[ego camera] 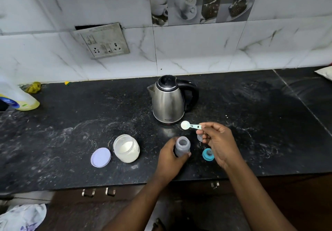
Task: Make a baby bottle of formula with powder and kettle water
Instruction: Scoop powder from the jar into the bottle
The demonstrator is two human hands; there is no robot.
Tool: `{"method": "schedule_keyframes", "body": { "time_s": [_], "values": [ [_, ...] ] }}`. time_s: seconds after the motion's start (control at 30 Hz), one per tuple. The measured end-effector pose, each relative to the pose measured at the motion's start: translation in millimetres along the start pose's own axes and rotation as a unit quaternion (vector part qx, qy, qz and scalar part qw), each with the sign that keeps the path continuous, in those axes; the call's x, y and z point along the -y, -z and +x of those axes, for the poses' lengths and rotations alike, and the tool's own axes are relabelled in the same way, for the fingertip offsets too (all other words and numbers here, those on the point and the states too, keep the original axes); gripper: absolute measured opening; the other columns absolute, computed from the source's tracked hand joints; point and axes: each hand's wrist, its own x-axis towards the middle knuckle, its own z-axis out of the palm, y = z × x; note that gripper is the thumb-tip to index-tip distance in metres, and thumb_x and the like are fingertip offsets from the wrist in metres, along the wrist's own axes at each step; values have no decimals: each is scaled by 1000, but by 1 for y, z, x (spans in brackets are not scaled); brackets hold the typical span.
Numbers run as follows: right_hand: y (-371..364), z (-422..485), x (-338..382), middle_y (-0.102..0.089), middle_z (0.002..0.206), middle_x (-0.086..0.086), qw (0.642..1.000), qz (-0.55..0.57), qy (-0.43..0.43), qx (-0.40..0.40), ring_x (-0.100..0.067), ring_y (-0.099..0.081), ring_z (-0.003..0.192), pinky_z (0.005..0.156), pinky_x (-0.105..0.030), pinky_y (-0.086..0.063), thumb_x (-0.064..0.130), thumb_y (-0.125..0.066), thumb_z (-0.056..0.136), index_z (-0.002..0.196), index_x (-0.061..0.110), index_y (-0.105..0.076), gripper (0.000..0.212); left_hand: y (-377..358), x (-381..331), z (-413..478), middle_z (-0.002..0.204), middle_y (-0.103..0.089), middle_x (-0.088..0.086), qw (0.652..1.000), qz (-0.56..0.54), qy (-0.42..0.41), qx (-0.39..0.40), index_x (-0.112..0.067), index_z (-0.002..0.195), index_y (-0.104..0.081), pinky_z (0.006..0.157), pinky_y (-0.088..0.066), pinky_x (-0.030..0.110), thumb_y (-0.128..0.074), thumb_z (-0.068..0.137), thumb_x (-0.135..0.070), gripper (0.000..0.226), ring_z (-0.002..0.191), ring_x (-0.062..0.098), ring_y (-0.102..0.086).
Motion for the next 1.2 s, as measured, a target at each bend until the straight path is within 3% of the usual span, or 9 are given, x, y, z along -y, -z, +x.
{"method": "schedule_keyframes", "body": {
  "time_s": [0.13,0.3,0.43,0.6,1.2],
  "values": [
    [-1,0,5,-75,85,-15,999,9,38,14,-22,-56,73,67,-31,-47,3,-62,100,100,8,-77,16,14,-20,16,118,-73,-11,998,-46,-9,-45,-34,123,-66,99,-57,39,-89,75,-30,53,110,9,-69],
    [-8,-3,17,-74,87,-17,995,22,87,42,-17,-60,74,69,-30,-48,2,-61,100,103,6,-77,17,30,-34,30,116,-74,-5,998,-60,-9,-35,-44,119,-67,100,-57,51,-90,70,-33,55,109,16,-71],
    [-9,-3,22,-76,89,-16,994,25,98,49,-13,-62,73,68,-29,-50,2,-63,99,101,8,-79,17,36,-42,28,111,-77,-6,996,-88,-1,-25,-49,114,-68,97,-60,48,-90,72,-26,53,102,14,-74],
    [-7,-2,22,-78,92,-17,992,-9,110,64,-11,-66,77,69,-28,-51,1,-66,97,102,5,-79,15,33,-45,23,108,-78,-5,994,-106,0,-20,-32,119,-70,96,-60,47,-90,75,-17,50,100,15,-74],
    [-10,-2,28,-79,92,-15,986,-56,125,91,-10,-67,79,73,-30,-54,1,-66,96,101,7,-80,16,40,-55,24,109,-78,-7,991,-127,4,-37,-31,121,-70,93,-60,34,-90,75,-19,52,101,12,-74]
  ]
}}
